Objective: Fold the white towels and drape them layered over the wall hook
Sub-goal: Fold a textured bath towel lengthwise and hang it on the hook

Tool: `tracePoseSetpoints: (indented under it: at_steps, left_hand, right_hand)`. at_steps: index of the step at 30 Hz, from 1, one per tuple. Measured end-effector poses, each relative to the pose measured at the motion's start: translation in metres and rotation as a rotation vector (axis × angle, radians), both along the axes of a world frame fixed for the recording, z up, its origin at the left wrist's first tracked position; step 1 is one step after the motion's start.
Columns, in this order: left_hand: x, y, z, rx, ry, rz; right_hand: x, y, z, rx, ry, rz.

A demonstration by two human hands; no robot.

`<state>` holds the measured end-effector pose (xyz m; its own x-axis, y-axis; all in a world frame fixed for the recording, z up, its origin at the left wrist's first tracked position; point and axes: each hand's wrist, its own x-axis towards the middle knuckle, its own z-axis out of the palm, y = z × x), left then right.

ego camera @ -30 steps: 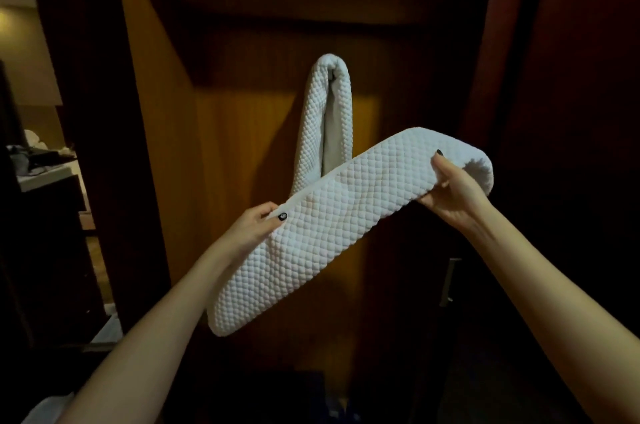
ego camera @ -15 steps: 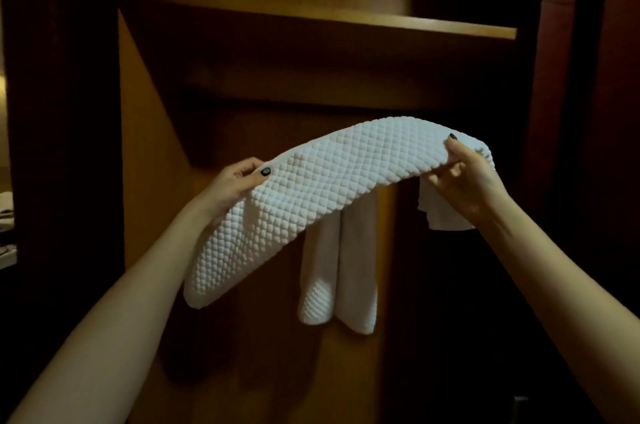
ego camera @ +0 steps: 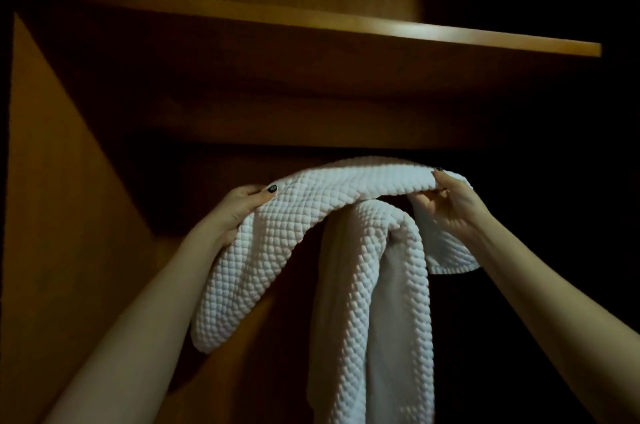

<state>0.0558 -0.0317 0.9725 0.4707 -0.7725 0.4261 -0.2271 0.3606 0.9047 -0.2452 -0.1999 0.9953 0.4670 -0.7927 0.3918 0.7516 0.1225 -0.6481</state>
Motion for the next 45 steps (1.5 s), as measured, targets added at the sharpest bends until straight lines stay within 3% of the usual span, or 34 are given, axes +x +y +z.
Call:
tracePoseSetpoints:
  at_steps: [5,10,18,27,31,35,38,41,45]
  left_hand:
    - [0.026,-0.037,-0.003,0.047,0.098,0.058]
    - [0.030,-0.069,-0.010,0.020,0.231,-0.034]
    - [0.014,-0.091,-0.047,0.105,0.314,-0.018]
    - [-0.010,-0.103,-0.024,0.076,0.357,-0.108]
    - [-0.010,-0.103,-0.036,0.112,0.283,0.073]
    - [-0.022,-0.096,-0.040,-0.072,0.103,0.165]
    - [-0.040,-0.087,-0.036,-0.202,-0.083,0.074]
    - [-0.053,-0.084,-0.033,-0.176,-0.258,-0.006]
    - [-0.068,-0.089,-0.020,-0.188,-0.383,-0.025]
  right_hand:
    - [0.027,-0.033,-0.008,0.085,0.041,-0.021]
    - [0.036,-0.048,-0.032,0.117,0.061,-0.016]
    - [0.027,-0.038,-0.064,0.177,0.210,0.013]
    - [0.016,-0.038,-0.085,0.216,0.161,0.014]
    - [0.007,-0.035,-0.105,0.061,0.358,-0.026]
    - [-0.007,-0.023,-0.125,-0.068,0.501,-0.215]
    - [-0.017,-0.016,-0.106,-0.199,0.412,-0.413]
    - [-0.014,-0.014,-0.063,-0.432,0.373,-0.562]
    - [0.015,-0.016,-0.017,-0.815,0.600,-0.476]
